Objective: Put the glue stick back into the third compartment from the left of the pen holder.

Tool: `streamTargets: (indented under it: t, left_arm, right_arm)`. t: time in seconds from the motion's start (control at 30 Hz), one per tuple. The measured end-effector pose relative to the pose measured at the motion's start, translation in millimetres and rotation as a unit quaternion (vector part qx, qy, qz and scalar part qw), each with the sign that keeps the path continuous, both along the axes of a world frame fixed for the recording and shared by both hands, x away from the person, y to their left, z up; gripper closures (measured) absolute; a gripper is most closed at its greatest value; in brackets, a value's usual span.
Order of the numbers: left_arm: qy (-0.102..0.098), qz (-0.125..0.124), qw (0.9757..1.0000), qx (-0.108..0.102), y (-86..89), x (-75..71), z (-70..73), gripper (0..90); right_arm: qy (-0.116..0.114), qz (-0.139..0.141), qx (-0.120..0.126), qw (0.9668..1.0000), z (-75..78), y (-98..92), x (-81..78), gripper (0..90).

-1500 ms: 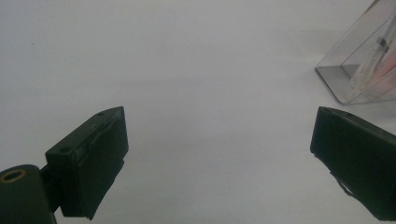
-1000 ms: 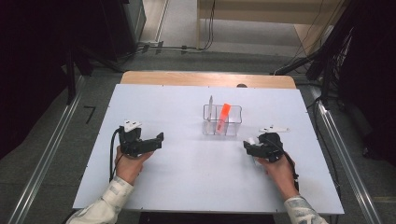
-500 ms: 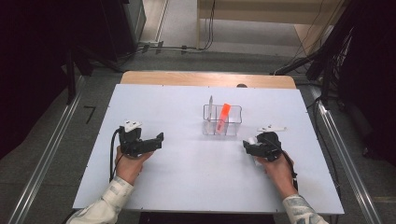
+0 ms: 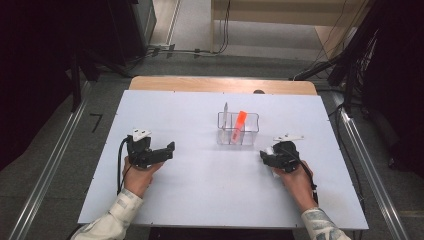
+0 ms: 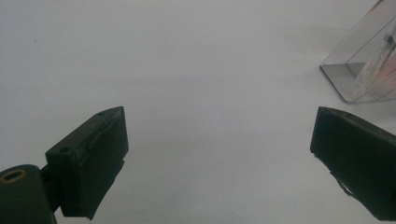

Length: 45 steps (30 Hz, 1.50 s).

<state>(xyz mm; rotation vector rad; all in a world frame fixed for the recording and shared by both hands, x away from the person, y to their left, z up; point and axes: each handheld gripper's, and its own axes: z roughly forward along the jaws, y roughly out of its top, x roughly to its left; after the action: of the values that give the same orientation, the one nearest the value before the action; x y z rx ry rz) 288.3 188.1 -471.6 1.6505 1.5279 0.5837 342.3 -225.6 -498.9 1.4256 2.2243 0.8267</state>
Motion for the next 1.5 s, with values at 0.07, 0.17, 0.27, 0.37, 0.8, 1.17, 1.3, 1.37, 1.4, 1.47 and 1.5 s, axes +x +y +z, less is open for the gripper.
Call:
streamTargets:
  t: [0.07,0.17,0.27,0.37,0.8,1.17,1.3,1.37,1.4,1.47,1.5]
  left_arm:
    - [0.001,-0.002,1.0,0.002,-0.3,-0.2,0.0,4.5]
    - [0.001,-0.001,1.0,0.001,-0.4,-0.2,0.0,4.5]
    - [0.001,-0.001,1.0,0.002,-0.5,-0.2,0.0,4.5]
    - [0.0,-0.002,1.0,0.002,-0.8,-0.2,0.0,4.5]
    - [0.001,-0.002,1.0,0.001,-0.9,-0.5,0.1,4.7]
    - [0.001,-0.003,1.0,0.001,-1.2,-0.8,0.4,4.8]
    - [0.001,-0.002,1.0,-0.001,-0.3,-0.7,0.6,4.8]
    - [0.001,-0.001,1.0,-0.002,-0.1,-0.6,0.7,4.8]
    - [0.0,-0.001,1.0,-0.002,0.0,-0.7,0.8,4.8]
    - [0.0,-0.001,1.0,-0.003,0.1,-0.7,0.9,4.8]
    - [0.0,-0.001,1.0,-0.002,0.3,-0.8,1.1,4.8]
  right_arm:
    - [0.0,0.0,0.0,1.0,0.2,0.2,-0.3,43.5]
    - [-0.003,0.006,-0.003,1.0,0.2,0.7,-0.7,46.1]
    - [-0.002,0.006,-0.004,1.0,0.5,1.1,-0.8,48.2]
    - [-0.002,0.006,-0.004,1.0,0.6,1.3,-1.0,50.1]
    - [-0.002,-0.001,-0.011,0.9999,1.0,1.8,-1.2,58.7]
    - [0.004,-0.002,-0.014,0.9999,2.6,1.5,0.4,62.9]
    - [0.006,-0.005,-0.01,0.9999,3.4,0.3,0.7,62.9]
    - [0.004,-0.006,-0.007,0.9999,4.4,-0.9,0.5,62.9]
    - [0.003,-0.004,-0.005,1.0,5.0,-1.3,0.4,62.9]
    - [0.004,-0.006,-0.002,1.0,6.0,-1.0,-0.5,62.9]
    - [0.004,-0.004,-0.002,1.0,6.2,-0.8,-0.8,62.9]
